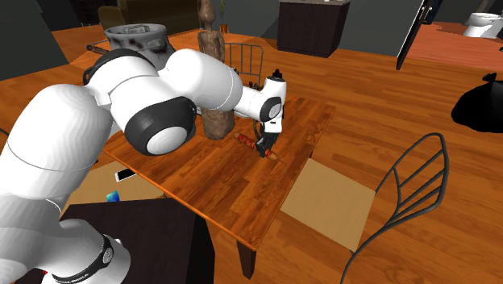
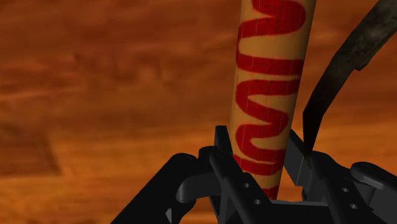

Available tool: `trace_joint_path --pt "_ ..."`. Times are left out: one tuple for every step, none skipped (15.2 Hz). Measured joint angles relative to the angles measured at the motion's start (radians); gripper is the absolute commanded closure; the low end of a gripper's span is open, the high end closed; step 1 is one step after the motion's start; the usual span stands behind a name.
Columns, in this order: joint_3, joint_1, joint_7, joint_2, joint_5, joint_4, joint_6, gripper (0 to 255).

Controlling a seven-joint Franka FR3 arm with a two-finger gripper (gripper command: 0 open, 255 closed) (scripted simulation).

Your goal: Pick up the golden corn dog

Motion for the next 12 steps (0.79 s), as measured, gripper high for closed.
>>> trace_joint_path --pt "0.001 -0.001 -0.001 -0.003 0.002 0.000 -0.004 255" --pt "0.004 -0.001 -0.002 -0.008 0.004 0.002 -0.011 255" --pt "0.006 -0.003 -0.003 -0.015 0.008 0.004 -0.020 255" --pt "0.009 -0.005 -0.004 -0.022 0.011 0.004 -0.027 255" --pt "0.012 -0.006 -0.007 -0.028 0.014 0.008 -0.037 255" --pt "0.015 -0.008 -0.008 -0.036 0.018 0.009 -0.045 255" --pt "0.018 -0.009 -0.010 -0.043 0.021 0.009 -0.052 255" --pt "0.021 -0.012 -0.012 -0.053 0.025 0.008 -0.060 255" --pt "0.023 -0.013 -0.014 -0.059 0.028 0.011 -0.068 255" --pt "0.026 -0.018 -0.017 -0.068 0.032 0.009 -0.075 255" --pt "0.028 -0.017 -0.017 -0.072 0.035 0.015 -0.084 255" --pt "0.031 -0.019 -0.019 -0.080 0.039 0.018 -0.095 255"
